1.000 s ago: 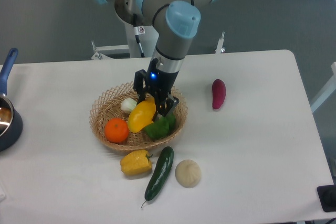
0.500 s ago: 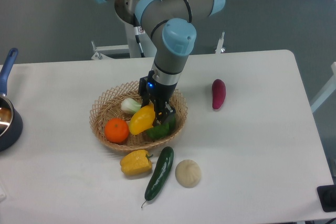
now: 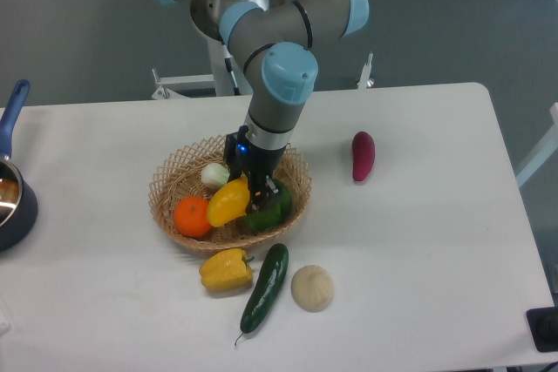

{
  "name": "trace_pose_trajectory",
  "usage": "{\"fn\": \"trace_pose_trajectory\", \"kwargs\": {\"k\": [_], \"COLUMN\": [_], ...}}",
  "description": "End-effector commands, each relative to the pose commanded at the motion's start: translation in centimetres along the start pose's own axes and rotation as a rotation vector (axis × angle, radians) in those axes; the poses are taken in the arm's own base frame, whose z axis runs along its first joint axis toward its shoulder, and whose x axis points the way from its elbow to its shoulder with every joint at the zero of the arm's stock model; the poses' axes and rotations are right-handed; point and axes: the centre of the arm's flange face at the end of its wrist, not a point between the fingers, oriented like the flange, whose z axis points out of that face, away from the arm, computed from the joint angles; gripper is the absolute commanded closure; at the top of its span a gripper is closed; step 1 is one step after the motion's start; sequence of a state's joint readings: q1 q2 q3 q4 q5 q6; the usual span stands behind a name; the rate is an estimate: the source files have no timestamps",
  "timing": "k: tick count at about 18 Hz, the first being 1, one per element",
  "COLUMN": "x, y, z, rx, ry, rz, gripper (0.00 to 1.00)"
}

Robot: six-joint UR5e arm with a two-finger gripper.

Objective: Place the mango in the basket
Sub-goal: 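Open the gripper to release the mango and raise it away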

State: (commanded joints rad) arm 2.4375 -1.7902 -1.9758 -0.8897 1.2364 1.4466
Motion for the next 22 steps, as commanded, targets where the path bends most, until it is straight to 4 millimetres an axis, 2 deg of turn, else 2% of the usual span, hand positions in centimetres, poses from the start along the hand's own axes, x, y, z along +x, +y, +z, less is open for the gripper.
{"fn": "trace_pose_trajectory", "kwargs": {"k": [2,4,6,9,10,14,16,19,22], "x": [0.0,-0.1,-0.4,-1.1,-1.4,-3.5,-5.3,-8.8,-10.3], "y": [0.1,0.0,-0.1,-0.7,-1.2,-2.8,-3.4,-2.3,-0.5], "z": [0.2,0.2,-0.2,-2.0,-3.1,-9.2,-13.7,-23.3,-28.0], "rx": [-0.002,0.0,0.001,0.005,0.008,0.028,0.045,0.079,0.067], "ry": [0.004,0.003,-0.006,-0.044,-0.068,-0.191,-0.279,-0.454,-0.543], "rz": [-0.001,0.001,0.004,0.012,0.019,-0.024,-0.077,-0.197,-0.219], "gripper": [0.18,0.06,0.02,0.0,0.0,0.0,0.0,0.0,0.0]}}
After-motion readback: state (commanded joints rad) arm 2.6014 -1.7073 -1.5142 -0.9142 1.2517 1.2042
